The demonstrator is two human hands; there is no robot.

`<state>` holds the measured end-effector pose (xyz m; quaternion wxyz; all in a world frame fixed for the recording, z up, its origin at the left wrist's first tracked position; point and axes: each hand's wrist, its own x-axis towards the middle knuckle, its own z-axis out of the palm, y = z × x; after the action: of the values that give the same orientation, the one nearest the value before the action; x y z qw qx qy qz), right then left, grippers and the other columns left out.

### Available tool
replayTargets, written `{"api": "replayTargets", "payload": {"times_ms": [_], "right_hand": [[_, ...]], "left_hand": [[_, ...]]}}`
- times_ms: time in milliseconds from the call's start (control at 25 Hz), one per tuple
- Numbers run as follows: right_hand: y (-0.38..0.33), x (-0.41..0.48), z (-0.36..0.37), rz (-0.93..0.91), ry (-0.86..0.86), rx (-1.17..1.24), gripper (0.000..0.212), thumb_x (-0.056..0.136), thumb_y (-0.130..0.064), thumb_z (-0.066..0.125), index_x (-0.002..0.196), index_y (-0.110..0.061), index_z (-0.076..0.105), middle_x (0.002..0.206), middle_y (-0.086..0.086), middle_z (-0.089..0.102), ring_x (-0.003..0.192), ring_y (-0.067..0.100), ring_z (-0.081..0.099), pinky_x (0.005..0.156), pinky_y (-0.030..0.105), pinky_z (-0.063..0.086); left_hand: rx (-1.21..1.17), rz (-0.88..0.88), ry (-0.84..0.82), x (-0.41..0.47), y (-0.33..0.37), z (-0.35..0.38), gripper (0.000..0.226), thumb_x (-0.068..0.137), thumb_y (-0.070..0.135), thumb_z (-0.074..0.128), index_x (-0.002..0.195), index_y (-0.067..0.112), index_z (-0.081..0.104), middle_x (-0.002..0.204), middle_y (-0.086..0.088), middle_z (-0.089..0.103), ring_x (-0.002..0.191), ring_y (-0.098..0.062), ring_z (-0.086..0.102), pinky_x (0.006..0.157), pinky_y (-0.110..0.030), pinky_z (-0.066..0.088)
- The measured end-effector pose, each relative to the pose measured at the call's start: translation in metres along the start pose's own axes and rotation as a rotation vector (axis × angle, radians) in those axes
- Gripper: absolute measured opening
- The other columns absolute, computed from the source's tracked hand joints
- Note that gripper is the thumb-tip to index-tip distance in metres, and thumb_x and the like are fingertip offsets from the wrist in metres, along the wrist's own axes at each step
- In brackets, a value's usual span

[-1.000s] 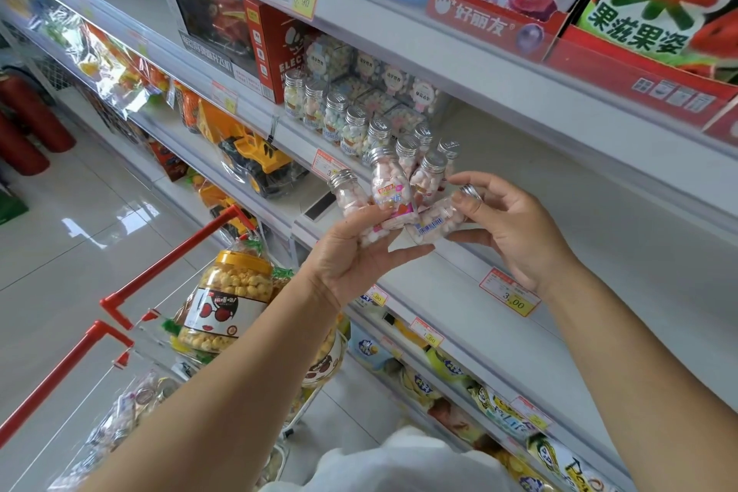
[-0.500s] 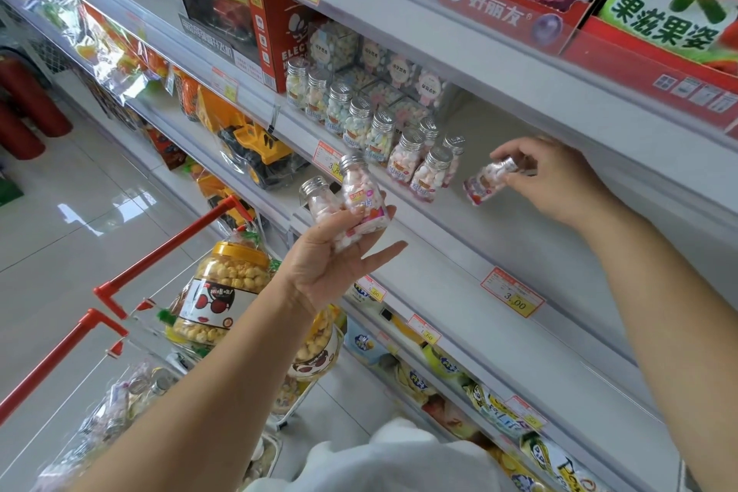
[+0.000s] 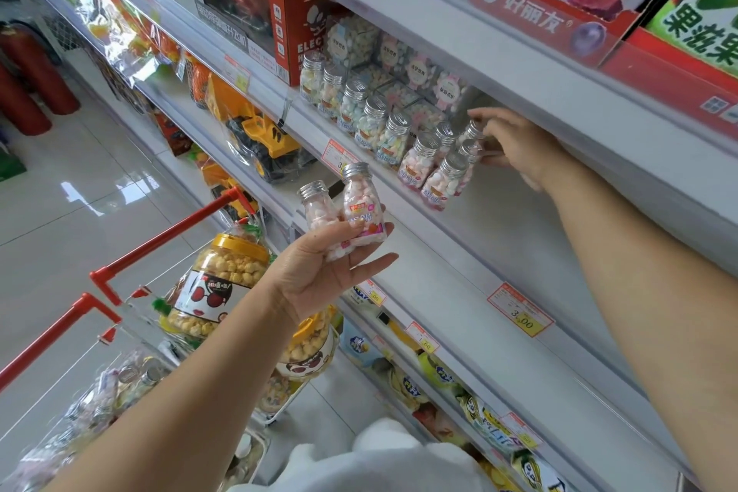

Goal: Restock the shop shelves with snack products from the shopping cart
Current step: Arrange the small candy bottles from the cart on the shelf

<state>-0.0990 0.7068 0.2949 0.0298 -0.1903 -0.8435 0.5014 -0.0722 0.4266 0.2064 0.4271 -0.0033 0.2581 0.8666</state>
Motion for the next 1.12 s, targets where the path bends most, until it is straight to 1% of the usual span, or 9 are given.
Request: {"api": "replayTargets", "payload": {"times_ms": [200,400,520,600,720,840,920,1040,1120], "right_hand": [[0.000,0.016,0.010,-0.087,0.022,-0.083,0.030,0.104,-0.008,0.038,0.129,-0.008,0.055,0.085,-0.007,0.048,0.062,-0.006,0.051,0.059,0.006,0.042],[-0.003,0.015,0.015,-0.095,0.041,-0.163,0.031,0.104,-0.015,0.040,0.130,-0.010,0.056,0.102,-0.006,0.058,0.091,0.005,0.054,0.082,0.011,0.047],[0.006,0.003,0.011,-0.254,0.404,-0.436,0.051,0.094,-0.040,0.035,0.122,-0.008,0.063,0.121,0.009,0.066,0.117,0.023,0.058,0.107,0.038,0.041],[0.004,-0.027,0.018,-0.480,0.619,-0.415,0.042,0.095,-0.031,0.038,0.113,-0.006,0.067,0.104,0.014,0.070,0.101,0.025,0.064,0.094,0.034,0.047],[-0.017,-0.082,0.042,-0.564,0.324,-0.234,0.019,0.098,-0.030,0.054,0.109,-0.025,0.068,0.077,-0.010,0.064,0.061,0.013,0.054,0.058,0.024,0.042],[-0.029,-0.102,0.055,-0.308,-0.002,-0.210,0.033,0.086,-0.052,0.063,0.111,-0.031,0.068,0.077,-0.015,0.066,0.057,0.006,0.059,0.053,0.019,0.045],[-0.031,-0.106,0.055,-0.243,-0.020,-0.073,0.027,0.085,-0.041,0.068,0.108,-0.028,0.070,0.065,-0.015,0.064,0.049,0.002,0.054,0.049,0.017,0.043],[-0.024,-0.110,0.044,-0.259,-0.089,0.179,0.027,0.085,-0.035,0.064,0.111,-0.029,0.064,0.086,-0.008,0.071,0.068,0.007,0.058,0.059,0.021,0.047],[-0.018,-0.110,0.035,-0.251,-0.164,0.318,0.032,0.083,-0.029,0.061,0.115,-0.023,0.058,0.104,0.001,0.073,0.083,0.011,0.063,0.066,0.020,0.050]], "left_hand": [[0.027,-0.003,0.025,-0.001,0.007,0.000,0.089,0.044,0.006,0.098,0.124,0.004,0.057,0.111,-0.017,0.071,0.109,-0.030,0.069,0.089,-0.054,0.057],[0.153,-0.021,0.014,0.002,0.012,0.006,0.073,0.053,0.002,0.092,0.119,0.003,0.061,0.107,-0.016,0.071,0.104,-0.027,0.070,0.084,-0.041,0.061],[0.229,-0.031,0.030,0.004,0.013,0.011,0.046,0.072,-0.002,0.069,0.117,0.003,0.060,0.105,-0.016,0.072,0.101,-0.026,0.071,0.080,-0.034,0.061],[0.265,-0.039,0.018,0.004,0.013,0.015,0.048,0.073,-0.003,0.066,0.120,0.001,0.059,0.106,-0.016,0.071,0.101,-0.027,0.070,0.079,-0.032,0.061],[0.394,-0.039,0.001,0.006,0.014,0.026,0.047,0.071,-0.003,0.070,0.117,0.000,0.060,0.102,-0.013,0.072,0.097,-0.024,0.071,0.081,-0.031,0.060],[0.505,-0.047,-0.021,0.010,0.011,0.039,0.042,0.070,-0.003,0.071,0.110,0.003,0.063,0.103,-0.010,0.073,0.095,-0.022,0.071,0.082,-0.028,0.059],[0.508,-0.053,-0.026,0.010,0.009,0.045,0.037,0.071,-0.001,0.072,0.107,0.005,0.066,0.103,-0.011,0.073,0.094,-0.021,0.072,0.079,-0.027,0.059],[0.418,-0.086,-0.047,0.004,0.007,0.051,0.013,0.079,0.004,0.074,0.084,0.015,0.079,0.103,-0.014,0.074,0.097,-0.024,0.072,0.078,-0.029,0.061],[0.396,-0.085,-0.054,0.003,0.005,0.050,0.021,0.082,0.006,0.071,0.070,0.021,0.079,0.101,-0.014,0.074,0.100,-0.026,0.072,0.077,-0.028,0.061]]}}
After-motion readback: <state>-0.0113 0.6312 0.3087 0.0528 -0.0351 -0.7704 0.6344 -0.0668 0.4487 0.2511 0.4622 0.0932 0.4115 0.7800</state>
